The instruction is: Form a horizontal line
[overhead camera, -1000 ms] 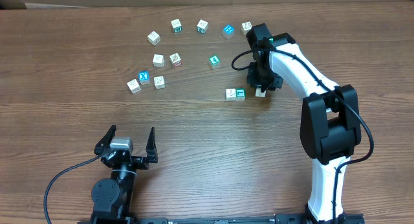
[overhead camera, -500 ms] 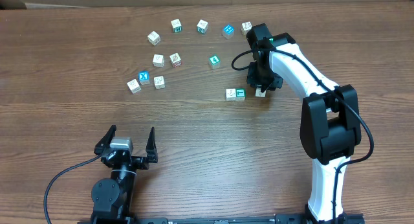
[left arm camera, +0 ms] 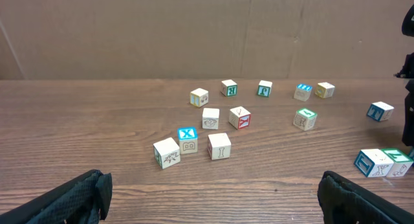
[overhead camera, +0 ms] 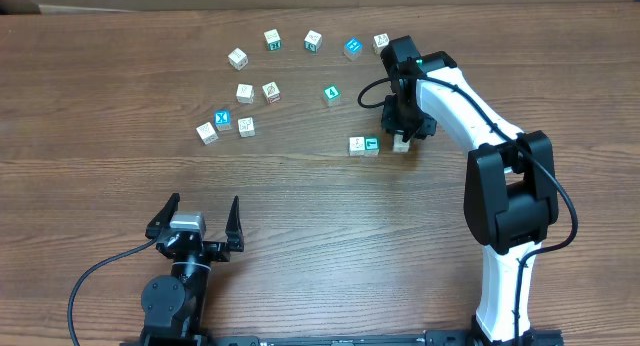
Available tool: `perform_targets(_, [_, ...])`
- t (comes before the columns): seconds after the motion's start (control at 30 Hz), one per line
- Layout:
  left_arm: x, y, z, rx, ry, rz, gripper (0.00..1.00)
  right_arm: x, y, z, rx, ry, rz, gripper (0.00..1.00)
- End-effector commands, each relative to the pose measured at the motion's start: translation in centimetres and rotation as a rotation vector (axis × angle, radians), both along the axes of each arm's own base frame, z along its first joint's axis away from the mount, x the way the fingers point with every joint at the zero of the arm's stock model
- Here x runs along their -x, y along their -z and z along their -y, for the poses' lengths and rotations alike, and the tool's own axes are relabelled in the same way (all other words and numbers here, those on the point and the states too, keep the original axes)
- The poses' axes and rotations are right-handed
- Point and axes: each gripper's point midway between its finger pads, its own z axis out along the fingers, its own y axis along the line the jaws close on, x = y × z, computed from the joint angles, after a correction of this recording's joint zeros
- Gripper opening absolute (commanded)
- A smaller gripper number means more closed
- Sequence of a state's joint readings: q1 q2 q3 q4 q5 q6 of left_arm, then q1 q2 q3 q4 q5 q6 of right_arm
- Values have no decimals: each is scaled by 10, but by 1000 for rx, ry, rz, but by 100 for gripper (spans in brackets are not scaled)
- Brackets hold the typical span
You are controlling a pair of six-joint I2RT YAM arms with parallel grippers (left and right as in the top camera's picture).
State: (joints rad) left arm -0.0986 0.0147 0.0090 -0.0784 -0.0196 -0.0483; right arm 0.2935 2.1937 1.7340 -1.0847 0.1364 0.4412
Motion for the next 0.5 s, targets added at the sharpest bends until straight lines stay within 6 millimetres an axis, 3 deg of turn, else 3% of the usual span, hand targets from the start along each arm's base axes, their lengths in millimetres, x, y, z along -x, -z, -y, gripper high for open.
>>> perform_targets(0.0, [0, -1, 0, -19, -1, 9, 100, 0, -5, 1, -3, 1, 12, 35])
perform_targets(0.3, [0, -1, 0, -19, -1, 9, 100, -1, -5, 1, -4, 2, 16, 39])
perform_targets(0.47, [0, -1, 0, -19, -1, 9, 100, -11, -6, -1, -12, 3, 58, 41])
